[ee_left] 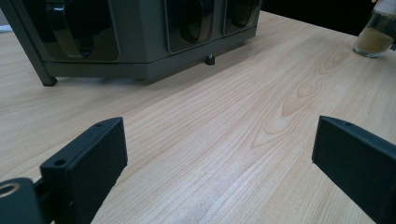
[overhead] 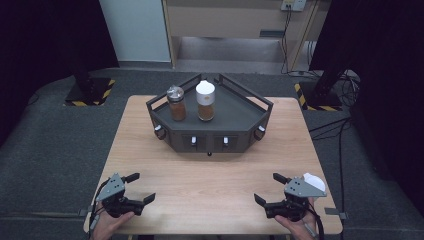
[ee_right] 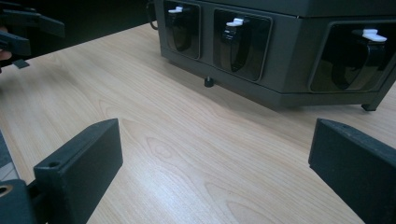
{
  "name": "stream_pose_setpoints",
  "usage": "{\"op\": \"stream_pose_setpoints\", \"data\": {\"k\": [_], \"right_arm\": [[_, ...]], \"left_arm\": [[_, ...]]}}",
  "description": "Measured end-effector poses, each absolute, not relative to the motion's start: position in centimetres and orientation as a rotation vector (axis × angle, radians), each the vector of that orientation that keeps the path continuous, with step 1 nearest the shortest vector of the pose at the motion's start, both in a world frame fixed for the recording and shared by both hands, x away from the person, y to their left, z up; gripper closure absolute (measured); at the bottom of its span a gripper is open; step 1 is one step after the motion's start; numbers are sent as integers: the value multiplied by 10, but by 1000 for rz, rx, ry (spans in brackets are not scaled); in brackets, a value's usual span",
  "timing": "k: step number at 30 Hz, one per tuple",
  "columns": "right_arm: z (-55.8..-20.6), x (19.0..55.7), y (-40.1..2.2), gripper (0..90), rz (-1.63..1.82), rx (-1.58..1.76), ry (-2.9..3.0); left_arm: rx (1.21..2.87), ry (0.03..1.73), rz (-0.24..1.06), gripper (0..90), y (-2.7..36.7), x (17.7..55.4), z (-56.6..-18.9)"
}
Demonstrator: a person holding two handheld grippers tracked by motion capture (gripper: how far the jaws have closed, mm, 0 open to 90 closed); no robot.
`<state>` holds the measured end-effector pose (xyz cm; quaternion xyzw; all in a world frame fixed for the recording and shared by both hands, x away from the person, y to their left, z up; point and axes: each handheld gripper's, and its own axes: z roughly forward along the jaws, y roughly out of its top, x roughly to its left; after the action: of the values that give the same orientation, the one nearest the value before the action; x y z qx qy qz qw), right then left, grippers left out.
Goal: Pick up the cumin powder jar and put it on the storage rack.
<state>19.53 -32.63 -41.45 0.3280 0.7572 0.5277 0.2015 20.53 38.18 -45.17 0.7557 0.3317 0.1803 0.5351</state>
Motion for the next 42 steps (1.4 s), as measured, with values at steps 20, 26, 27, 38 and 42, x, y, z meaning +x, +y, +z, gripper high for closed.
{"op": "stream_pose_setpoints", "data": {"k": [20, 26, 27, 38, 42], "right_arm": [[-394, 185, -342, 29, 1493, 959, 2049], [-378, 180, -352, 32, 1457, 999, 2020], [-375, 179, -353, 33, 1447, 1004, 2013], [-355, 170, -371, 39, 1395, 1050, 1951], [-353, 169, -379, 39, 1374, 1086, 1943]], "left_arm": [[1798, 799, 427, 25, 382, 205, -452], [1800, 799, 426, 25, 382, 205, -452], [1801, 799, 426, 25, 382, 205, -452], [1800, 800, 428, 25, 382, 205, -452], [1799, 801, 428, 25, 382, 205, -451]]}}
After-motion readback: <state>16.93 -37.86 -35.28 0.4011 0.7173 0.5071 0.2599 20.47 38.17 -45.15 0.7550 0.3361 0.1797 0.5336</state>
